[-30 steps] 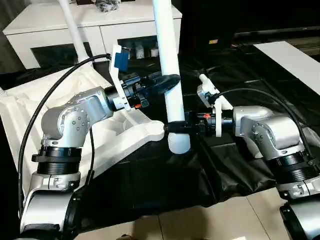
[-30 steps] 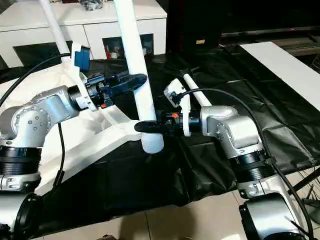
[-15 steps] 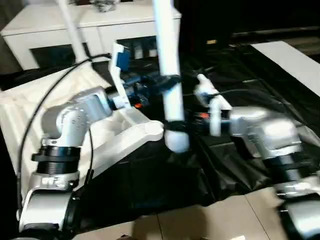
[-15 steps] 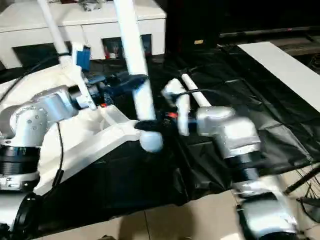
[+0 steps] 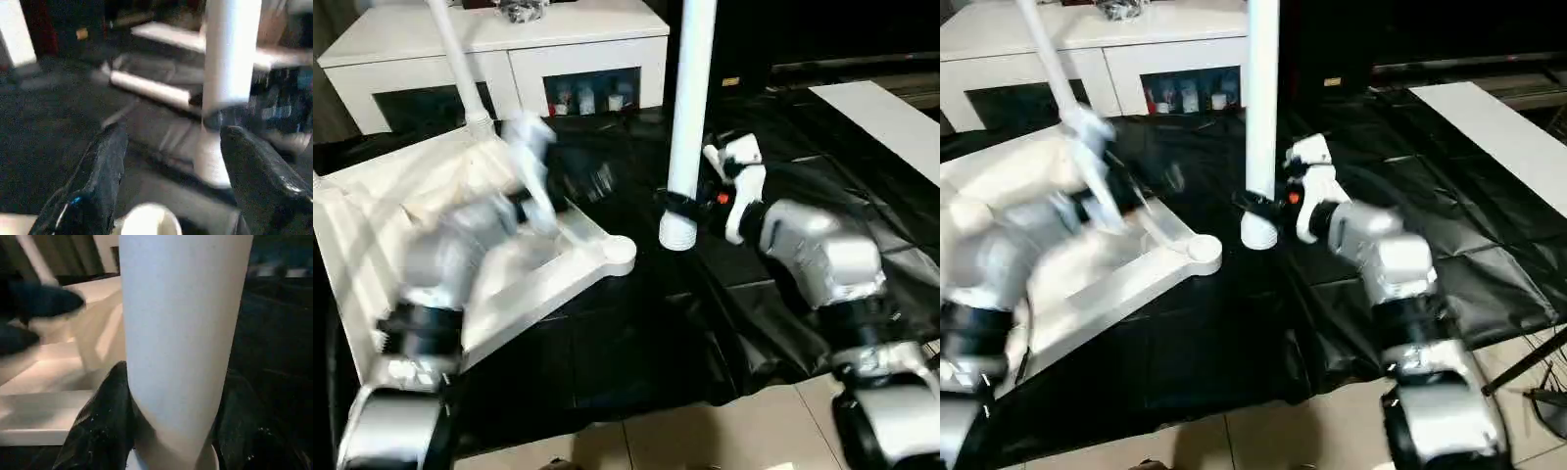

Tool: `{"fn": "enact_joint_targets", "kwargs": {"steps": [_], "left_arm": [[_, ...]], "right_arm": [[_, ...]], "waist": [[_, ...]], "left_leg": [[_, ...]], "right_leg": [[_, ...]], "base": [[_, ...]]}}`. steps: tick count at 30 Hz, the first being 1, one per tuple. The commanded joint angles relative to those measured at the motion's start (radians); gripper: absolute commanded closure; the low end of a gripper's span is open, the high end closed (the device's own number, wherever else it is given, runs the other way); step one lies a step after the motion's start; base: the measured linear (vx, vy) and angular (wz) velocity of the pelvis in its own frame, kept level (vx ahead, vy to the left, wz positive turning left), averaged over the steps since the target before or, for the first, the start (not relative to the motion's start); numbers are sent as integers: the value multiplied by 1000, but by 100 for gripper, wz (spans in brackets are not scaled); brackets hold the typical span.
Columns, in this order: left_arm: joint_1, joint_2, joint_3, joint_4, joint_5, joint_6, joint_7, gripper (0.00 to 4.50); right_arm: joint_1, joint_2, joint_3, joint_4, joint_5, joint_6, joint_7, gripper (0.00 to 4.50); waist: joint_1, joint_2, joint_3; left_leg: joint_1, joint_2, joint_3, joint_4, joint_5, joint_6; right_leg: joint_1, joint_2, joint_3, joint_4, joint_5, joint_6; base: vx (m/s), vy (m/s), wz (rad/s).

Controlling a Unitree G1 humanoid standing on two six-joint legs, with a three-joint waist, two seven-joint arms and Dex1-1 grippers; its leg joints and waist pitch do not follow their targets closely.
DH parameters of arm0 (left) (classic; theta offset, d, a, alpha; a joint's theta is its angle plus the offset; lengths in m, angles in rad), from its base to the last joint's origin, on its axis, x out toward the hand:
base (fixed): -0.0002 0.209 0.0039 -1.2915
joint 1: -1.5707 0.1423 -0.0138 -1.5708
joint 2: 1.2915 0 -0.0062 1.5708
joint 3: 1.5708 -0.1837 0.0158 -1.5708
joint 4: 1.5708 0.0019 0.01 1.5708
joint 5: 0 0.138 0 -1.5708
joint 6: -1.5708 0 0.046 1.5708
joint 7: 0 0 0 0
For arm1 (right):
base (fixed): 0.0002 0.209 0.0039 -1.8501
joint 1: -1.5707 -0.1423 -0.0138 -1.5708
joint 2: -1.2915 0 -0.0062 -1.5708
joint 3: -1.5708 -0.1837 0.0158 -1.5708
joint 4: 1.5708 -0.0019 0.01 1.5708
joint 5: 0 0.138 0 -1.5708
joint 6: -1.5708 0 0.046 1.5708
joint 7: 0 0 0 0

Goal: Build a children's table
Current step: Pick table leg, then insert table leg to table base

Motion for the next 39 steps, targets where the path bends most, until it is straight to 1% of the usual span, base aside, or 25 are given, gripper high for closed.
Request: {"fn": "enact_joint_targets", "kwargs": {"steps": [1, 2, 3, 4, 6, 7, 8, 9, 10, 11, 12, 13, 14, 16, 18, 21, 22, 24, 26, 27, 28, 32, 36, 37, 39], "left_arm": [[19, 15, -56, 37, 87, -40, 30, 113], [35, 14, -74, 47, 113, -51, 29, 132], [49, 19, -85, 39, 125, -37, 32, 150], [49, 19, -85, 39, 125, -37, 32, 150], [70, 35, -108, 28, 150, -21, 44, 150], [86, 50, -124, 16, 160, 11, 43, 155], [103, 65, -136, 0, 165, 39, 39, 155], [104, 66, -136, -2, 163, 43, 38, 194], [121, 72, -133, -28, 150, 84, 32, 193], [128, 76, -134, -39, 146, 95, 28, 196], [145, 78, -126, -60, 153, 126, 37, 212], [148, 81, -126, -61, 164, 130, 40, 212], [150, 86, -129, -56, 177, 134, 45, 240], [150, 95, -133, -45, 193, 140, 54, 247], [149, 106, -140, -44, 202, 155, 57, 276], [154, 130, -158, -64, 205, 205, 41, 294], [157, 133, -158, -68, 213, 212, 46, 306], [161, 138, -161, -71, 223, 219, 44, 330], [165, 142, -166, -73, 228, 226, 32, 341], [171, 147, -175, -83, 223, 237, 15, 365], [175, 151, -181, -92, 220, 244, 5, 365], [178, 160, -194, -98, 228, 252, 2, 396], [192, 197, -232, -101, 246, 228, -41, 429], [202, 210, -243, -109, 249, 223, -59, 445], [213, 219, -240, -114, 257, 200, -60, 449]], "right_arm": [[10, -8, -22, 12, -48, -108, -46, 264], [33, -15, -8, 7, -73, -154, -44, 264], [51, -17, -7, -8, -74, -156, -42, 264], [51, -17, -7, -8, -74, -156, -42, 264], [74, -10, -21, -33, -57, -132, -46, 264], [88, -4, -33, -50, -41, -116, -54, 264], [100, 0, -41, -62, -32, -103, -63, 264], [100, 0, -40, -62, -33, -103, -63, 264], [108, -1, -37, -65, -35, -104, -62, 264], [110, -1, -36, -66, -35, -105, -62, 264], [117, 1, -35, -65, -37, -113, -58, 264], [119, 1, -34, -66, -38, -116, -55, 264], [121, 1, -33, -67, -39, -117, -51, 264], [122, 1, -30, -70, -37, -114, -43, 264], [126, 0, -25, -80, -36, -108, -34, 264], [129, -1, -16, -90, -34, -101, -20, 264], [130, -1, -15, -91, -34, -101, -18, 264], [130, -1, -14, -92, -35, -101, -14, 264], [130, -1, -13, -94, -37, -101, -11, 264], [130, -2, -13, -94, -37, -100, -9, 264], [129, -2, -12, -93, -38, -100, -7, 264], [126, -5, -14, -93, -39, -98, 0, 264], [132, -8, -11, -103, -37, -91, 12, 264], [135, -9, -10, -107, -36, -89, 14, 264], [138, -10, -14, -114, -32, -85, 19, 264]], "waist": [[-1, -1, -81], [-1, -1, -80], [-1, 1, -80], [-2, -1, -80], [-2, 1, -84], [-3, 7, -80], [-4, 6, -80], [-8, 5, -80], [-7, 8, -81], [-8, 10, -80], [-10, 10, -78], [-9, 10, -78], [-9, 11, -77], [-10, 9, -76], [-10, 10, -75], [-9, 11, -75], [-9, 15, -76], [-10, 13, -76], [-11, 12, -76], [-12, 14, -75], [-12, 14, -76], [-17, 14, -75], [-17, 16, -74], [-18, 16, -74], [-23, 16, -75]], "left_leg": [[19, 25, -3, -73, -183, -1], [20, 24, -2, -73, -192, -10], [19, 24, -4, -75, -190, -11], [16, 24, -4, -75, -187, -9], [19, 24, -4, -74, -178, -1], [18, 24, -5, -76, -192, 2], [19, 24, -5, -76, -203, 3], [18, 24, -6, -78, -211, 2], [21, 25, -6, -77, -214, -2], [20, 25, -6, -77, -216, -2], [21, 26, -5, -78, -230, -4], [21, 25, -6, -78, -236, -4], [21, 26, -6, -79, -243, -4], [22, 24, -7, -80, -264, -7], [22, 24, -8, -82, -272, -11], [22, 24, -9, -82, -268, -13], [22, 25, -9, -82, -265, -11], [21, 24, -9, -82, -263, -13], [20, 24, -9, -82, -265, -12], [20, 23, -9, -82, -267, -12], [20, 23, -9, -82, -269, -12], [20, 23, -9, -83, -274, -11], [21, 24, -11, -84, -284, -12], [19, 24, -12, -85, -287, -14], [19, 25, -12, -85, -278, -13]], "right_leg": [[55, -33, 22, -58, -181, -228], [55, -33, 23, -62, -190, -217], [57, -33, 23, -60, -188, -216], [59, -33, 23, -59, -176, -217], [58, -31, 23, -57, -150, -228], [57, -30, 23, -58, -153, -233], [57, -30, 23, -59, -161, -232], [57, -28, 22, -58, -164, -233], [56, -30, 22, -57, -166, -237], [56, -30, 22, -57, -168, -241], [54, -30, 22, -59, -183, -245], [53, -29, 22, -61, -192, -244], [53, -29, 22, -62, -201, -243], [52, -29, 22, -66, -236, -228], [51, -29, 22, -67, -246, -221], [50, -30, 23, -65, -238, -221], [49, -30, 23, -64, -228, -222], [51, -30, 22, -64, -222, -225], [51, -30, 22, -65, -222, -228], [51, -31, 22, -65, -225, -229], [52, -31, 22, -65, -226, -229], [51, -30, 22, -66, -232, -231], [50, -31, 22, -67, -239, -229], [51, -31, 22, -66, -240, -228], [52, -31, 22, -64, -216, -234]], "base": [[0, 0, 0], [0, 0, 0], [0, 0, 0], [0, 0, 0], [0, 0, 0], [0, 0, 0], [0, 0, 0], [0, 0, 0], [0, 0, 0], [0, 0, 0], [0, 0, 0], [0, 0, 0], [0, 0, 0], [0, 0, 0], [0, 0, 0], [0, 0, 0], [0, 0, 0], [0, 0, 0], [0, 0, 0], [0, 0, 0], [0, 0, 0], [0, 0, 0], [0, 0, 0], [0, 0, 0], [0, 0, 0]]}}
